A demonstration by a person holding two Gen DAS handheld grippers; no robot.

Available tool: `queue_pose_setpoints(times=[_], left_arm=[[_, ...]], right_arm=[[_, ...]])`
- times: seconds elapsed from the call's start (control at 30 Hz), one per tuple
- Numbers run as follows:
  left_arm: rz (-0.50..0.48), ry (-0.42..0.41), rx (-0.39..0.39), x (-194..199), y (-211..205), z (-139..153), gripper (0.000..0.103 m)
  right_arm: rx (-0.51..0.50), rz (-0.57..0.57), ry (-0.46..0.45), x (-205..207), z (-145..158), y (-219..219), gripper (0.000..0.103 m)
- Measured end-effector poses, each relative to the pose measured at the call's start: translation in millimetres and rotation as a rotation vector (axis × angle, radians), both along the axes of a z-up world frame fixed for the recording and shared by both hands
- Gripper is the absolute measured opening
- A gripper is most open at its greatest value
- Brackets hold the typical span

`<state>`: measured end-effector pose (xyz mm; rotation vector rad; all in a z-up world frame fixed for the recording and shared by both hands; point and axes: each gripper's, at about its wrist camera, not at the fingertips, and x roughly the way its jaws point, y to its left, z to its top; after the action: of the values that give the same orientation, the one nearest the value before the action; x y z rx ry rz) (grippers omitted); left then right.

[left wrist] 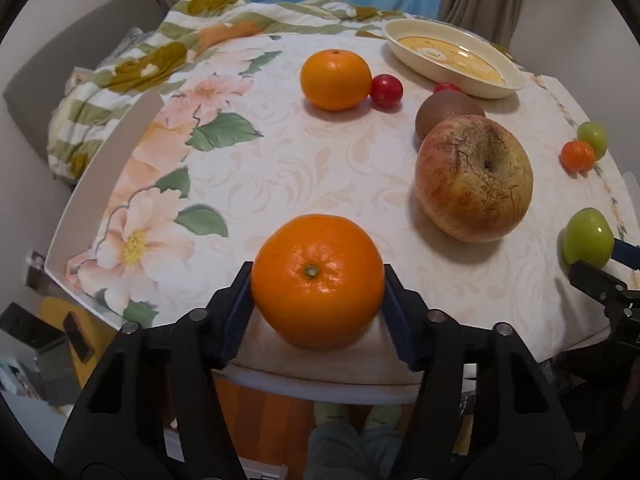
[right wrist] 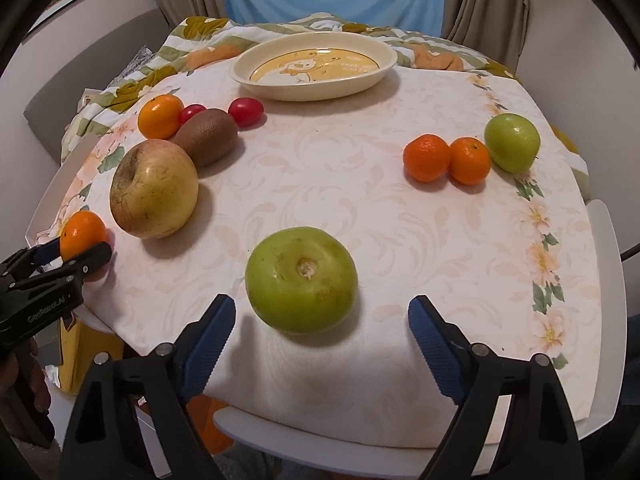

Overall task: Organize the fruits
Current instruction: 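Grasp the orange with the left tool while the right tool grasps the green apple, then carry the orange with the left tool while the right tool carries the green apple toward the bowl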

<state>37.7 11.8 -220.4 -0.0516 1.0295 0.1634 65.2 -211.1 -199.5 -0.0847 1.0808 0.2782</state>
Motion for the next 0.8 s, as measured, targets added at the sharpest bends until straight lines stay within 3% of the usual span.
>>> queue_pose_setpoints(times=[0.07,0.33,0.53,0.8], left_arm=[[-0.006,0.006,0.02,1,-3,0,0.066],[-0.014,0.002,0.018,-3,-1,2,0.066],[-0.013,-0.008,0.013,-7,-2,3,0.066],[-0.019,-0.048,0.006,-11,-4,26,0.066]], right_arm=[[0.002,0.009,0.007,2,-2,3,0.076],[0.007,0.03,0.015,7,-6,11,0.068],[0.0,0.024,-0.001,9,-6,13,0.049],[0.024,0.037,-0.034,8,11,12,0.049]])
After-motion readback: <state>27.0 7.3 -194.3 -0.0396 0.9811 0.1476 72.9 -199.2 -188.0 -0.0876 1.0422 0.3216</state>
